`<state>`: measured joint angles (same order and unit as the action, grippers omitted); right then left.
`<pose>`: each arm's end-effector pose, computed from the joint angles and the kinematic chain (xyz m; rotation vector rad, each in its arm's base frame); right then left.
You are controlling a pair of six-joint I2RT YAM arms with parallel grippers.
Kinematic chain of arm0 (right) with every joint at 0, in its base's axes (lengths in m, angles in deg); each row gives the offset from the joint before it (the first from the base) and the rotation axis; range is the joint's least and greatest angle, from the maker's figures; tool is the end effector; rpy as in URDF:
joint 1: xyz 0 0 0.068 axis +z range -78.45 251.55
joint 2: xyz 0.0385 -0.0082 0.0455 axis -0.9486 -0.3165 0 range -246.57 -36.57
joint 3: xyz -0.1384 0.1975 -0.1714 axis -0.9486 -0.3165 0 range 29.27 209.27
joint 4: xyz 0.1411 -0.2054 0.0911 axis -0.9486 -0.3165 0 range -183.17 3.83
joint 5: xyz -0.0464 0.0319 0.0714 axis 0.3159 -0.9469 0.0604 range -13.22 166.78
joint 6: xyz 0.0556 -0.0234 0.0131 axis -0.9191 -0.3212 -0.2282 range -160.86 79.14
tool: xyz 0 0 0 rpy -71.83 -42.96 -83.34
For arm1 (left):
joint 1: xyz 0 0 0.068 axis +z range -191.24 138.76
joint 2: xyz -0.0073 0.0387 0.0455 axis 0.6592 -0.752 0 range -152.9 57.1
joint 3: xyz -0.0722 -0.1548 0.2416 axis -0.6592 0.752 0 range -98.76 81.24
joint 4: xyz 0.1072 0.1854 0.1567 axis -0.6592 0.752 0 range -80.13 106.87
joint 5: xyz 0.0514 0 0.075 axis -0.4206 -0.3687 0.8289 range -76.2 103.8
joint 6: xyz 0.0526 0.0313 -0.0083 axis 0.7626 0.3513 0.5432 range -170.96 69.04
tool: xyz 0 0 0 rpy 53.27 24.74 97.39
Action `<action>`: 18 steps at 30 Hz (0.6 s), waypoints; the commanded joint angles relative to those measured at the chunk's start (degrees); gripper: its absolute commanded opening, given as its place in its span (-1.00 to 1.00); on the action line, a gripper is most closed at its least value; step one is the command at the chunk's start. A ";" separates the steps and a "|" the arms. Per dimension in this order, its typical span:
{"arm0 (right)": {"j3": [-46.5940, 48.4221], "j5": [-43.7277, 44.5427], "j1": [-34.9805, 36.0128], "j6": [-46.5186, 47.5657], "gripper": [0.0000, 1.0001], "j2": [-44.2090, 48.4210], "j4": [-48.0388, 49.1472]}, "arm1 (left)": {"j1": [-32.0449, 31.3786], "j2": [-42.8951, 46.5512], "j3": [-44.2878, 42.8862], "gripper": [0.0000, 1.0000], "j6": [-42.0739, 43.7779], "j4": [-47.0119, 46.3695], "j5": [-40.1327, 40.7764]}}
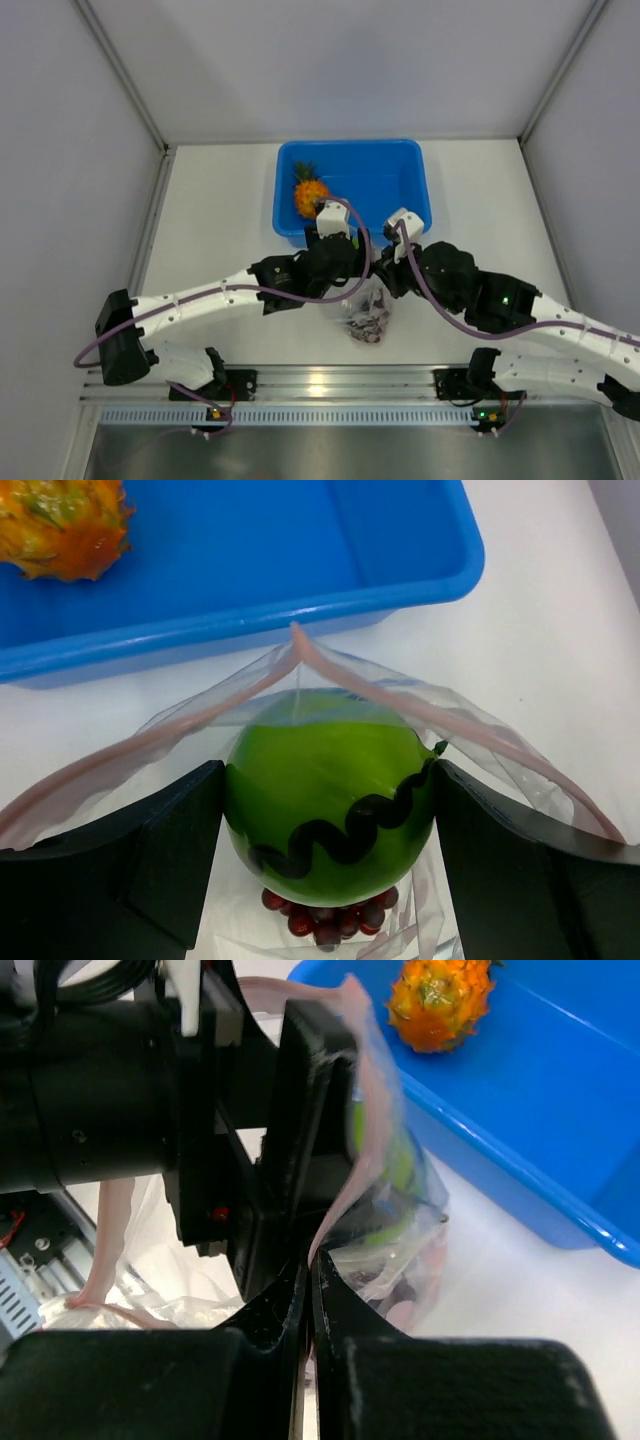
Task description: Open the zip-top bag and remove the fake food
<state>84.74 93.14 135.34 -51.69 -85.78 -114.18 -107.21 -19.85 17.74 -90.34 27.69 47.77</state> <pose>0.0927 0.1587 0.3742 -0.7070 1.8493 0.5840 0.1490 -0.2704 0.3358 0.1272 2.0532 -0.5317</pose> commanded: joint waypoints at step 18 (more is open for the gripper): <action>-0.35 30.49 11.28 -9.47 -1.00 -8.01 -1.87 | 1.02 5.74 -2.60 -1.00 -10.63 -0.16 -2.77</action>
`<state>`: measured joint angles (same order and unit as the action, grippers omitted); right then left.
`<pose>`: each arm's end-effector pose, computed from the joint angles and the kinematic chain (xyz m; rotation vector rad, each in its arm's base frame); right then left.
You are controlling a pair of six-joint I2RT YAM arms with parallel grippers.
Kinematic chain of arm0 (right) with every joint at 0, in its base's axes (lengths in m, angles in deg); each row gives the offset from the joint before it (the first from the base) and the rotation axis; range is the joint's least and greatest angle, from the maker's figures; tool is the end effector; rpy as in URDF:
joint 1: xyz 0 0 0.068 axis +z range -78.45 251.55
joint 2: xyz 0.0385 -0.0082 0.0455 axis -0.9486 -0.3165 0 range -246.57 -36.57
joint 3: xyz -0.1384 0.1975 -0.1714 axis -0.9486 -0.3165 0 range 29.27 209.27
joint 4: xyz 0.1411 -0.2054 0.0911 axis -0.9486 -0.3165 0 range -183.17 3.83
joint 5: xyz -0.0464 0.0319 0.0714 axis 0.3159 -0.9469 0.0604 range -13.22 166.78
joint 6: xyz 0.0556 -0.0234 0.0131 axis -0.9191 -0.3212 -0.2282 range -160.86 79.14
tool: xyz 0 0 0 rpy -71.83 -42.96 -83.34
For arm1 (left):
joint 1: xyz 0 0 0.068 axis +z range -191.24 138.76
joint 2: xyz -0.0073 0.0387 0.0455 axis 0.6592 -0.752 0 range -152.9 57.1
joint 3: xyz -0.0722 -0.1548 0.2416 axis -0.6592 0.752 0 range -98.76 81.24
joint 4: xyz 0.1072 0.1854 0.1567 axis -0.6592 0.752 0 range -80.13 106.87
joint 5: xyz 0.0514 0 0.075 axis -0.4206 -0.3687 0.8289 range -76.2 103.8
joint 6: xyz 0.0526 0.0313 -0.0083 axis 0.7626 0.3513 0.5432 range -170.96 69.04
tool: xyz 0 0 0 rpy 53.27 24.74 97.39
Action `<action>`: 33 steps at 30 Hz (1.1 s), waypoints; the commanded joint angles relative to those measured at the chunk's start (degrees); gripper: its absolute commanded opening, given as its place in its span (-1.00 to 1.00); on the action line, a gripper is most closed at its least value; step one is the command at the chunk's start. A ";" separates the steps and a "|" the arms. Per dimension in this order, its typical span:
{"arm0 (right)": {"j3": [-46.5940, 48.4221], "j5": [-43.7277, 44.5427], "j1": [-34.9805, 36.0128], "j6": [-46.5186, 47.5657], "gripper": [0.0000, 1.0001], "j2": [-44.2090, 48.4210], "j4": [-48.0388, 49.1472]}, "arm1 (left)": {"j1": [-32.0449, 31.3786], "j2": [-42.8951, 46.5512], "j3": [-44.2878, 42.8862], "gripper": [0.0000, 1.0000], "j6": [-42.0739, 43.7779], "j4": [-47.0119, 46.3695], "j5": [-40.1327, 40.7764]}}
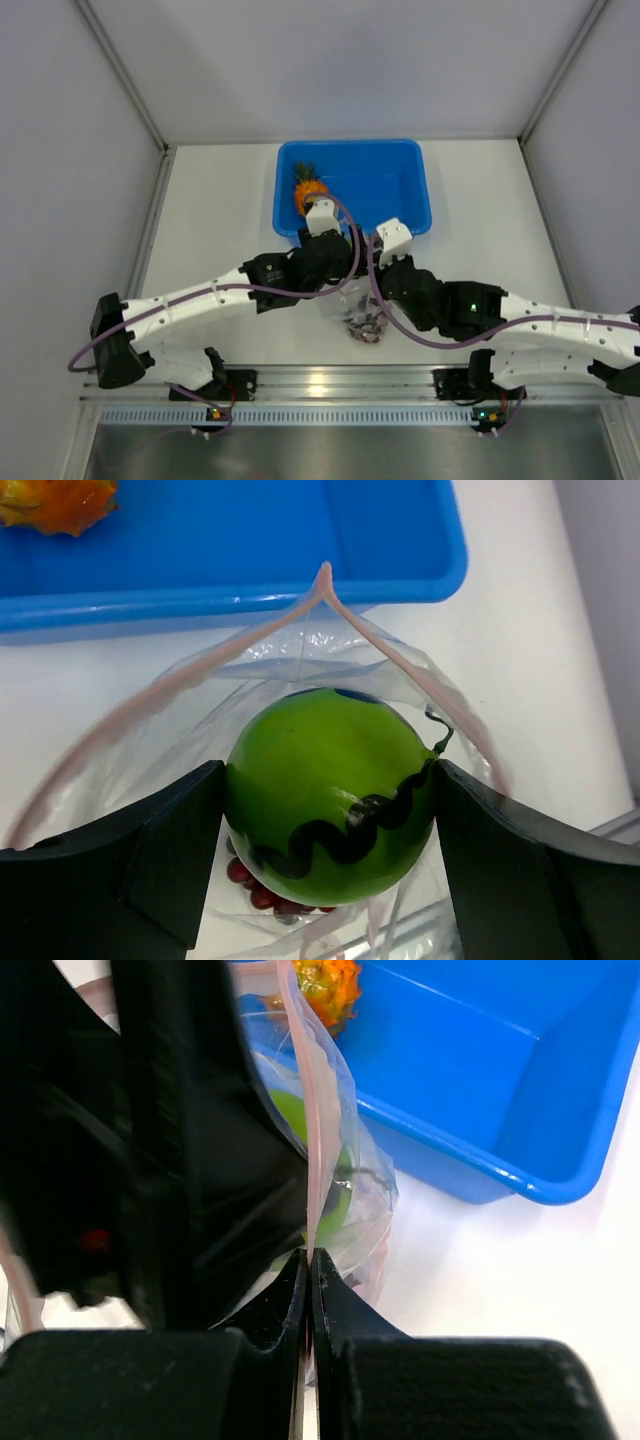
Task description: Open the zip-top bag and remove the fake food
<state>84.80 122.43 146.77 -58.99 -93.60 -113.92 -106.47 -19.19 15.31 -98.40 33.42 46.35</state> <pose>0.0850 0.1917 0.3563 -0.4890 1.8648 0.2574 0.1491 -0.2635 0.3441 0.0021 2.1142 -0.5882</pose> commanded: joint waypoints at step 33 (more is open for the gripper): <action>-5.42 -11.55 -9.74 -5.86 -1.00 0.08 -0.55 | 0.54 18.11 -0.15 -1.00 6.55 -15.91 1.80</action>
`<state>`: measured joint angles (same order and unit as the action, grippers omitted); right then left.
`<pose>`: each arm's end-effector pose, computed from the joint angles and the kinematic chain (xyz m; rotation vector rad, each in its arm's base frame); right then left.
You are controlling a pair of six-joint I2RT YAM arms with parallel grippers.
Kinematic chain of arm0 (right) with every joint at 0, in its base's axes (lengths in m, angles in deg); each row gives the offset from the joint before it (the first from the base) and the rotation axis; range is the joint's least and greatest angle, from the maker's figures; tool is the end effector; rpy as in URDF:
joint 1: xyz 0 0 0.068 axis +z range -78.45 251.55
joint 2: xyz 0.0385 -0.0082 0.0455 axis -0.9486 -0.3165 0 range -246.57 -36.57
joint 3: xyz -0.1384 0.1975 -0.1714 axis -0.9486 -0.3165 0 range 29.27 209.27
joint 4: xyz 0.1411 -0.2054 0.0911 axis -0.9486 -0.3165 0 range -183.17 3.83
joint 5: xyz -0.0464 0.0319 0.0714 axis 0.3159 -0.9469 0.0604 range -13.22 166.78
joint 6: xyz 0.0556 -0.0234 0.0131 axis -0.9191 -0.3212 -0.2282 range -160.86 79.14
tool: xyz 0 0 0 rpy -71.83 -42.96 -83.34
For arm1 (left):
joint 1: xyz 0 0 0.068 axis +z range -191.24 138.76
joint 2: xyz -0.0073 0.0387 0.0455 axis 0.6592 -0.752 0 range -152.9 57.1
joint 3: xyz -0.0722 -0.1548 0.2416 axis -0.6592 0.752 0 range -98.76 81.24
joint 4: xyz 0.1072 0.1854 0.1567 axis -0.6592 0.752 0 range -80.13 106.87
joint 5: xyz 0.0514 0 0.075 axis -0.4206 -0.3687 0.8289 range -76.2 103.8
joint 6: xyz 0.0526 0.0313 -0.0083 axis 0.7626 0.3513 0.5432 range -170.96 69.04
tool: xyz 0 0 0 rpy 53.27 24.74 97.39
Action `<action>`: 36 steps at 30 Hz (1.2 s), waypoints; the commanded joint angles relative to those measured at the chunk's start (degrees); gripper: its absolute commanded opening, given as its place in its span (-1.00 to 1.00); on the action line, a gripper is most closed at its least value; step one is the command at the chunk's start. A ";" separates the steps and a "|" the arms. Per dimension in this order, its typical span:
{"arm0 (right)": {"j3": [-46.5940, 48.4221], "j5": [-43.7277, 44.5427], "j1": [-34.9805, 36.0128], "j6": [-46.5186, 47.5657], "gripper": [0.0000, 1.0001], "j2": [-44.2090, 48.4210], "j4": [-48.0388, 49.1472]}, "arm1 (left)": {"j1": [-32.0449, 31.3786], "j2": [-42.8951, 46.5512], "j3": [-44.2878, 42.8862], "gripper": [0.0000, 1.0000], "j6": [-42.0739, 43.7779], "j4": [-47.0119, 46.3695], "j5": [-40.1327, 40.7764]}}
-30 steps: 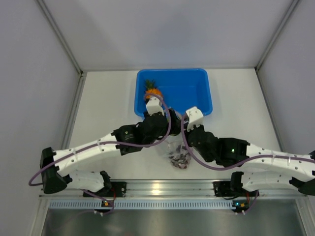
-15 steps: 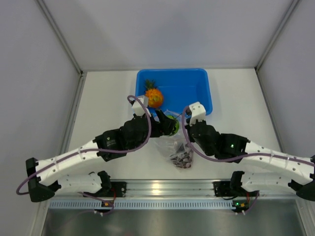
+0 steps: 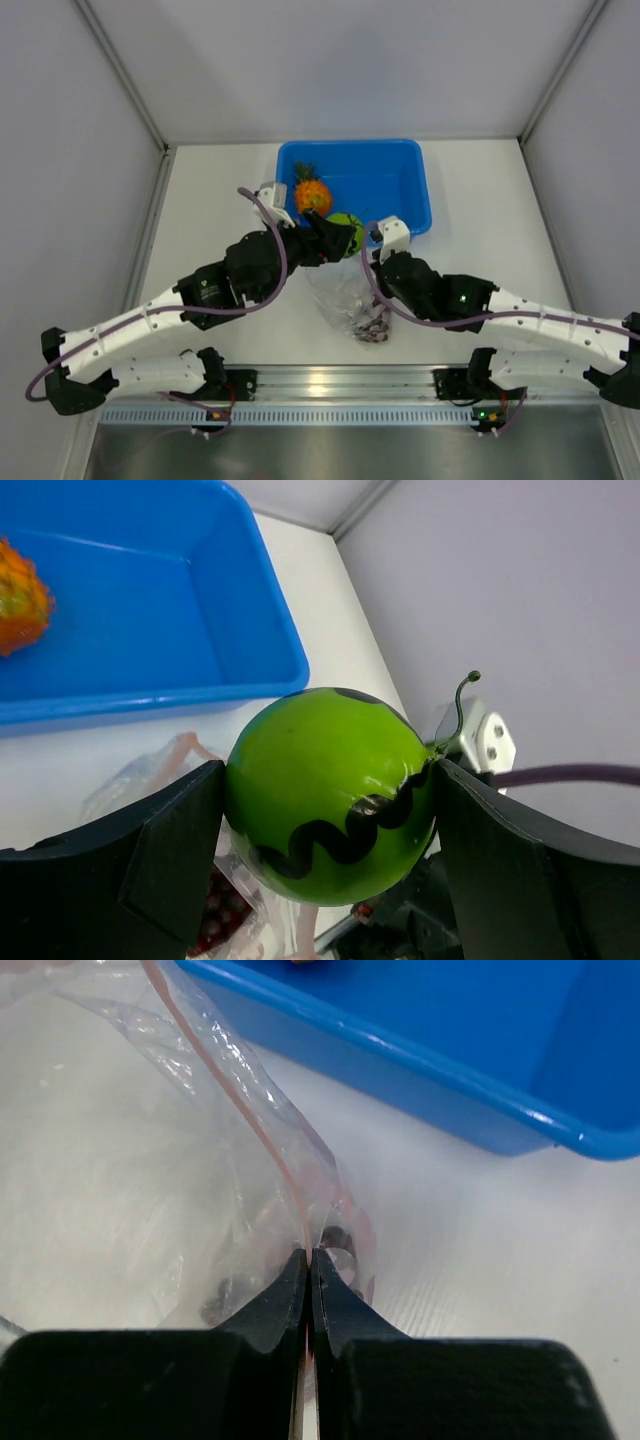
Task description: Open the zip-top bag and remove the fake food
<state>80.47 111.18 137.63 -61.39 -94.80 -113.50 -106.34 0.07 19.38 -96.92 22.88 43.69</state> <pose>0.1115 0.1867 0.3238 -0.4826 2.0098 0.2786 0.1136 -0.1897 0.4195 -0.1082 1.7945 -0.9867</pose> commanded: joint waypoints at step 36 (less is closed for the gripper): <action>0.30 1.64 -0.52 -8.47 -1.00 22.73 -17.14 | 28.10 -48.87 -31.82 0.97 16.07 -3.26 -21.37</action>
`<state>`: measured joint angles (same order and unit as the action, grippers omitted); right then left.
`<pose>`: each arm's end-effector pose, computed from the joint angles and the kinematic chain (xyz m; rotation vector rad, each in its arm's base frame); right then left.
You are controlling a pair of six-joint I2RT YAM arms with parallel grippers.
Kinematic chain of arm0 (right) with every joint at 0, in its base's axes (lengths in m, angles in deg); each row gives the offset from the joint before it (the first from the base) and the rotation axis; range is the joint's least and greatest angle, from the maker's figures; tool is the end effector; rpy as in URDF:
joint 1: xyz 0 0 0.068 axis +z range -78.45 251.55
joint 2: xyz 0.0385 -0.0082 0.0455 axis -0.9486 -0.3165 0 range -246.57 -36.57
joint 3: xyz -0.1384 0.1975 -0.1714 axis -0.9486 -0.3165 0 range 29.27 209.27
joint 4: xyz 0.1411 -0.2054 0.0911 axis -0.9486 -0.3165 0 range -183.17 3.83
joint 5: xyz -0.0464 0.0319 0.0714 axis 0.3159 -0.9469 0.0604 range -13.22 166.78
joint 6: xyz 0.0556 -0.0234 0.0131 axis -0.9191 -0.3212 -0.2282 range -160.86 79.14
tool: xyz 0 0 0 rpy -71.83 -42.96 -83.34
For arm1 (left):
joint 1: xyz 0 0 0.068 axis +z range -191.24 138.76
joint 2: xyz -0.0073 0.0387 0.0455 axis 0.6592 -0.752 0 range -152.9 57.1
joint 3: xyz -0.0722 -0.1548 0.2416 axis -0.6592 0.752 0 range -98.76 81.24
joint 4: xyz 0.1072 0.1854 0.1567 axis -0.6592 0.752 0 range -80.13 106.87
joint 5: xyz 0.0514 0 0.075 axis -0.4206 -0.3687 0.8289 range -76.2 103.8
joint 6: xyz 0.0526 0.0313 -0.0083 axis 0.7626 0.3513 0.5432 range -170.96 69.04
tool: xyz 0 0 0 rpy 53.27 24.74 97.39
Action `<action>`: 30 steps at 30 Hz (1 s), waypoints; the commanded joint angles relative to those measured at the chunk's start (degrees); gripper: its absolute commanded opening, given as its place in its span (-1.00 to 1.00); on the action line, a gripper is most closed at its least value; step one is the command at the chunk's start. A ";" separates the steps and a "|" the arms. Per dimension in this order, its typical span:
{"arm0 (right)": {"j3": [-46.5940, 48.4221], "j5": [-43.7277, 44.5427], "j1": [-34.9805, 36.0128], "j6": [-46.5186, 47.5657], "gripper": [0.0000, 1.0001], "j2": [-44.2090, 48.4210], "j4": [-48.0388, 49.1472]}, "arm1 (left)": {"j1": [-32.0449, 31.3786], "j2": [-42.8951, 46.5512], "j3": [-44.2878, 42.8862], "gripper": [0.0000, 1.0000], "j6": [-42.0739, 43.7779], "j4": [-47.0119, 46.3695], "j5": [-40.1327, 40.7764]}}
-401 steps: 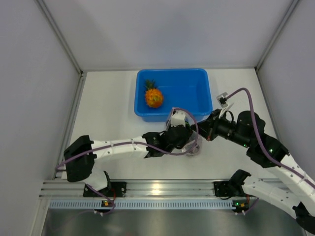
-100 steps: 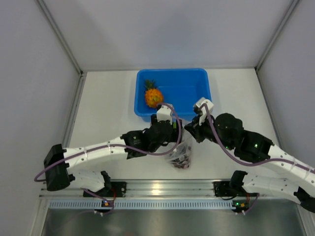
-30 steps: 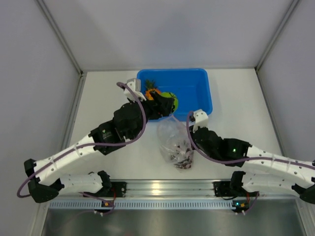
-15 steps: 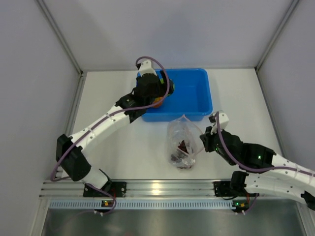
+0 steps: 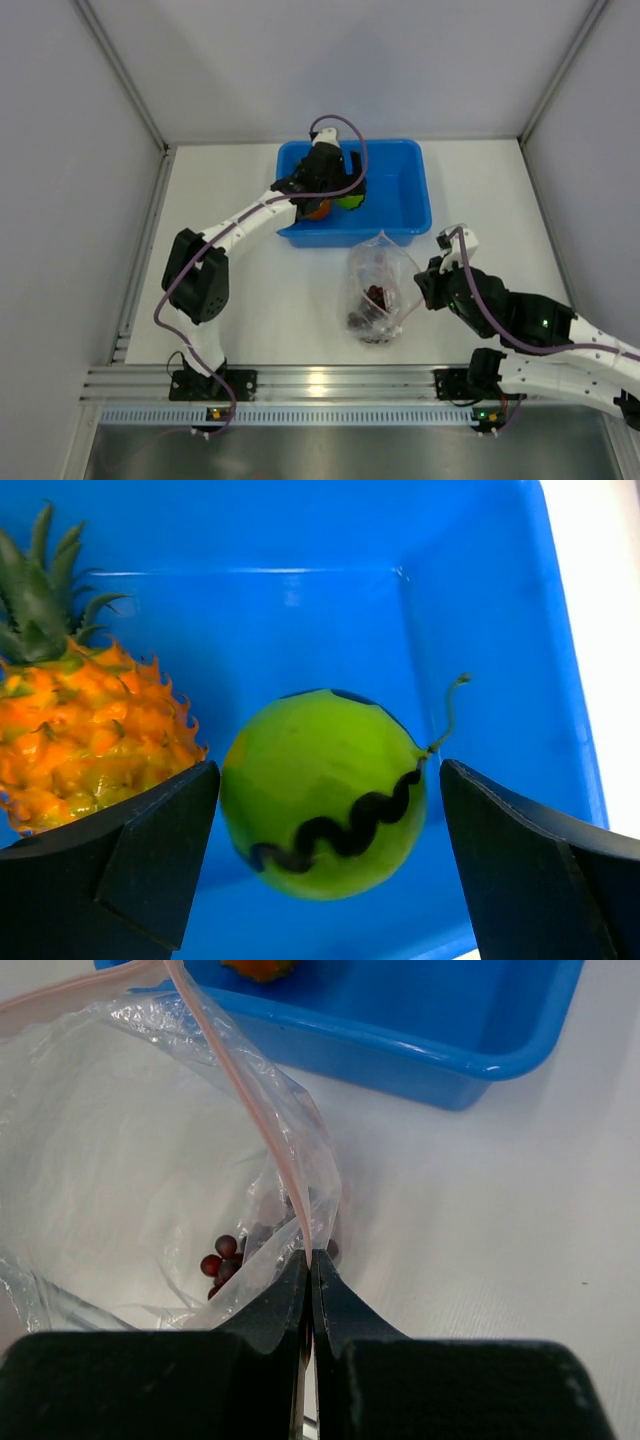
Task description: Open the zip-top bag and remove the fake food
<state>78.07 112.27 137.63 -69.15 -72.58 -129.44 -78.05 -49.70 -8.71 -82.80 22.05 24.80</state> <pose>0.0706 0.0927 0.3396 -0.2996 1.9969 0.4010 0.3766 -0.2708 0.3161 -0.0279 2.1112 -0.5322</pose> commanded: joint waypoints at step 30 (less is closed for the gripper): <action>25.03 6.96 -0.61 -0.44 -1.00 -21.99 -2.88 | -15.88 36.67 5.06 0.62 1.60 12.93 5.66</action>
<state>98.46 115.96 137.63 -69.18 -92.71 -133.13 -88.31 -13.25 -0.49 -82.36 29.66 21.94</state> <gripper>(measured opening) 0.007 0.828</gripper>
